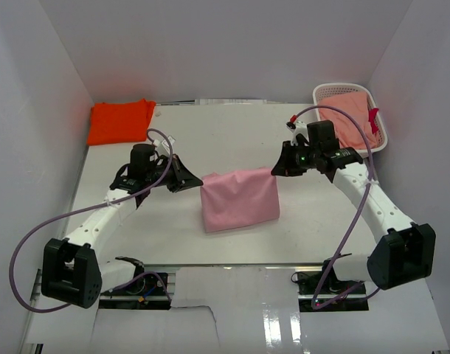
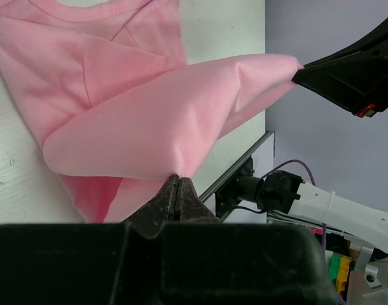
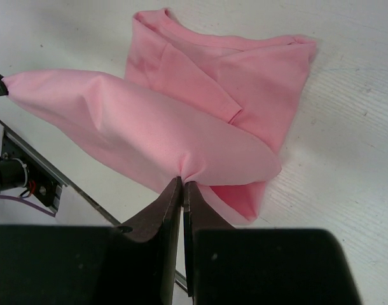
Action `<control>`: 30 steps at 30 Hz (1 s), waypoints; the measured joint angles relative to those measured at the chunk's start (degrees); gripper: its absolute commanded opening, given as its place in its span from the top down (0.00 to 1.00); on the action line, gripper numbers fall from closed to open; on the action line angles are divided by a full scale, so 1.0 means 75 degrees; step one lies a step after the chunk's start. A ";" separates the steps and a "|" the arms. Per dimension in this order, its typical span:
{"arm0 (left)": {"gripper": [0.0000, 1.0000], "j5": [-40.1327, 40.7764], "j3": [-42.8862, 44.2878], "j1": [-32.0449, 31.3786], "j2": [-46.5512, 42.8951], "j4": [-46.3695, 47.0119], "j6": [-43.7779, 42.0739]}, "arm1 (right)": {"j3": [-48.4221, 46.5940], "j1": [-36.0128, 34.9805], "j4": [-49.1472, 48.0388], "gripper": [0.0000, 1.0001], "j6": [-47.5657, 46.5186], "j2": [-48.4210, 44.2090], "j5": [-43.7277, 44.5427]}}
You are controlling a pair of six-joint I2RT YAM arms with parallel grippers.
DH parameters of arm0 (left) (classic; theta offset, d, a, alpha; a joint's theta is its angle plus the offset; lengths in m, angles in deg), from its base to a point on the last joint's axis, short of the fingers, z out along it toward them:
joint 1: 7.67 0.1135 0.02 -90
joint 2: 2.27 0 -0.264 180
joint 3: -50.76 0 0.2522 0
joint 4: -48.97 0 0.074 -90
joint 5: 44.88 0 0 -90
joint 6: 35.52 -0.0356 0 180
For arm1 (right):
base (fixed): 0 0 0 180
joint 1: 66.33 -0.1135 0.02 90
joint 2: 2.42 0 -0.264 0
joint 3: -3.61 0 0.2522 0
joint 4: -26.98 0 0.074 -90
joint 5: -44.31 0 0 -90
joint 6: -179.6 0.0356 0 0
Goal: Fold and stack the t-shirts
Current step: Smooth out wrinkles on the folded tshirt
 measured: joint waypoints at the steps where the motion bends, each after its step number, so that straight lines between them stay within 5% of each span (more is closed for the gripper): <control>1: 1.00 -0.0038 -0.0006 0.0020 0.0105 0.0085 -0.0006 | 0.0000 0.0003 -0.0038 0.92 0.0000 0.0067 0.0000; 30: 1.00 -0.0111 0.0443 0.0522 0.2063 0.1396 -0.0125 | -0.0370 0.0166 -0.1087 0.92 -0.0009 0.1737 -0.0026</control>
